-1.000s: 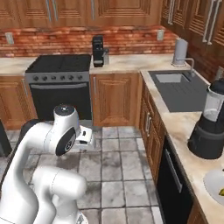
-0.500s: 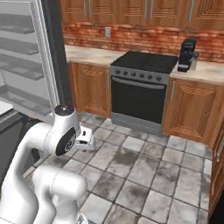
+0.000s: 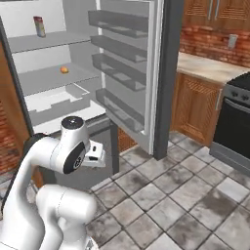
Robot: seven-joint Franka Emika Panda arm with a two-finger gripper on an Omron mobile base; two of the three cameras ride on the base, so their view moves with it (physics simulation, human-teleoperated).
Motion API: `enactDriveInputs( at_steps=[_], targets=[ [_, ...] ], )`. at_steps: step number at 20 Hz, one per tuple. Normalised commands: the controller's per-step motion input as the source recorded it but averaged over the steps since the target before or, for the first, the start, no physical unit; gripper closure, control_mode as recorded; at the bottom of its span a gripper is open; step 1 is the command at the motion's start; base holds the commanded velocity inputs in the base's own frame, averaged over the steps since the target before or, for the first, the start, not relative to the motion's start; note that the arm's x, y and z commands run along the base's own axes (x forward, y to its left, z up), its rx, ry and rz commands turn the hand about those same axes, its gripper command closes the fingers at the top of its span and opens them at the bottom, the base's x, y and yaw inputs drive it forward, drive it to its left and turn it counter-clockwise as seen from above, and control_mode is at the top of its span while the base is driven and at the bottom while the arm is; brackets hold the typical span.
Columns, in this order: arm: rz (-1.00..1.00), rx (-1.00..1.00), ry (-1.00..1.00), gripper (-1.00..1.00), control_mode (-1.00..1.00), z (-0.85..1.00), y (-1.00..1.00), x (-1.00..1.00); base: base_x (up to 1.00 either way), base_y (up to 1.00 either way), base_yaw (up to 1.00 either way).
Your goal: Pick the mango and banana from the fridge and place them on the plate next to the blender to make a fruit smoothie.
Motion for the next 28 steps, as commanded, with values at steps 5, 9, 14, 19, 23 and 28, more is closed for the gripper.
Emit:
enactDriveInputs(
  at_steps=[5, 9, 14, 19, 23, 28],
  targets=[
    [0.00, 0.00, 0.00, -1.00, 1.00, 0.00, 0.00, 0.00, 0.46, 0.52, 0.65],
    [0.00, 0.00, 0.00, -1.00, 1.00, 0.00, 0.00, 0.00, 1.00, -0.01, 0.50],
    [0.00, 0.00, 0.00, -1.00, 1.00, 0.00, 0.00, 0.00, 0.94, -0.26, 0.33],
    [0.00, 0.00, 0.00, -1.00, 1.00, 0.00, 0.00, 0.00, 0.62, -0.27, 0.14],
    [0.00, 0.00, 0.00, -1.00, 1.00, 0.00, 0.00, 0.00, 0.44, -0.13, 0.04],
    [0.00, 0.00, 0.00, -1.00, 1.00, 0.00, 0.00, 0.00, 0.45, -0.28, 0.08]
  ],
)
